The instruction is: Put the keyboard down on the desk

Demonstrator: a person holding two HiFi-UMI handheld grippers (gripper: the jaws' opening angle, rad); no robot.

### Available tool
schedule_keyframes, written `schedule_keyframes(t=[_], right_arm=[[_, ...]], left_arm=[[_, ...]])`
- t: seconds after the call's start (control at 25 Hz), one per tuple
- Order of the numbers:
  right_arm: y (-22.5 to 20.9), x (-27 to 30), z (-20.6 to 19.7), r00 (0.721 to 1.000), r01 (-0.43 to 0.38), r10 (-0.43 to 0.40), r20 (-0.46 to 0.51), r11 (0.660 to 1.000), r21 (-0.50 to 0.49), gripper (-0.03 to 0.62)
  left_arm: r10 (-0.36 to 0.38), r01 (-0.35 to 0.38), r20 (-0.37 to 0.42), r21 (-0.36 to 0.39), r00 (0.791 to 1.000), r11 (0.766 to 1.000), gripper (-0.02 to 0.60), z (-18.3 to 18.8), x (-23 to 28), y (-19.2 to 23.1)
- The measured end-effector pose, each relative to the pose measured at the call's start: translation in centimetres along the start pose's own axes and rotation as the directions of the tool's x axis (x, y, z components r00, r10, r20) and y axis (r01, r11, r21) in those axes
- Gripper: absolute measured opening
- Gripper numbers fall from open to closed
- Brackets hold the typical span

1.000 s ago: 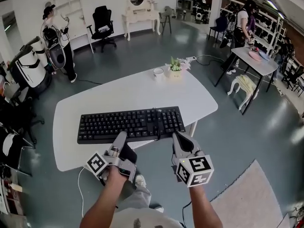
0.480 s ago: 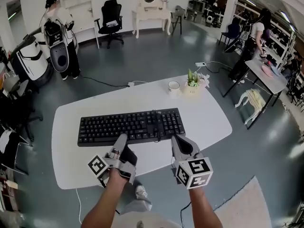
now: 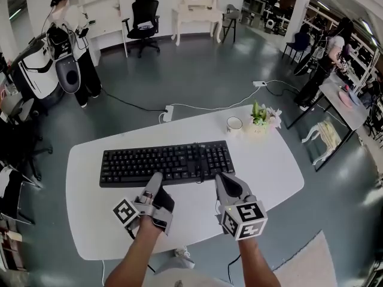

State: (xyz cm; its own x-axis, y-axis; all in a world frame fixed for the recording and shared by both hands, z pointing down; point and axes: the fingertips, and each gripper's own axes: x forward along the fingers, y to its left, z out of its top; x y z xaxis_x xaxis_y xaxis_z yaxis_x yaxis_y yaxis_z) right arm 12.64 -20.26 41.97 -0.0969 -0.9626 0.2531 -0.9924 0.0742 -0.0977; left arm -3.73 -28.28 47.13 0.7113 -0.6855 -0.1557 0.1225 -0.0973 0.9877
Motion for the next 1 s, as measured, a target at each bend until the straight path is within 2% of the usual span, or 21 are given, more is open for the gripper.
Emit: schedule_keyframes(t=[0.28,0.6,0.84,1.0], right_arm=[[0.2,3.9,0.9,1.0,0.004,-0.005,-0.018,1.0,-0.015,0.0],[0.1,5.4,1.3,1.0,-0.014,0.014,-0.019,0.999,-0.045,0.0],[-1.0,6.1,1.9,0.998,-0.055,0.055,-0.009,0.997,-0.061,0.0],[-2.3,7.3,2.1,0.993,-0.119,0.119,-0.009,0.991,-0.066,0.0]], left_arm=[[0.011,-0.011,0.001,-0.025,1.0,1.0,0.094,2.8,2.0,1.2],[0.008,-0.007,0.026,-0.031,1.0,0.999,0.094,3.7,2.3,1.9],[0.003,-0.003,0.063,-0.013,0.998,1.0,0.094,3.7,3.2,1.9],[0.004,-0.007,0.103,0.022,0.995,1.0,0.094,3.8,4.0,1.8]])
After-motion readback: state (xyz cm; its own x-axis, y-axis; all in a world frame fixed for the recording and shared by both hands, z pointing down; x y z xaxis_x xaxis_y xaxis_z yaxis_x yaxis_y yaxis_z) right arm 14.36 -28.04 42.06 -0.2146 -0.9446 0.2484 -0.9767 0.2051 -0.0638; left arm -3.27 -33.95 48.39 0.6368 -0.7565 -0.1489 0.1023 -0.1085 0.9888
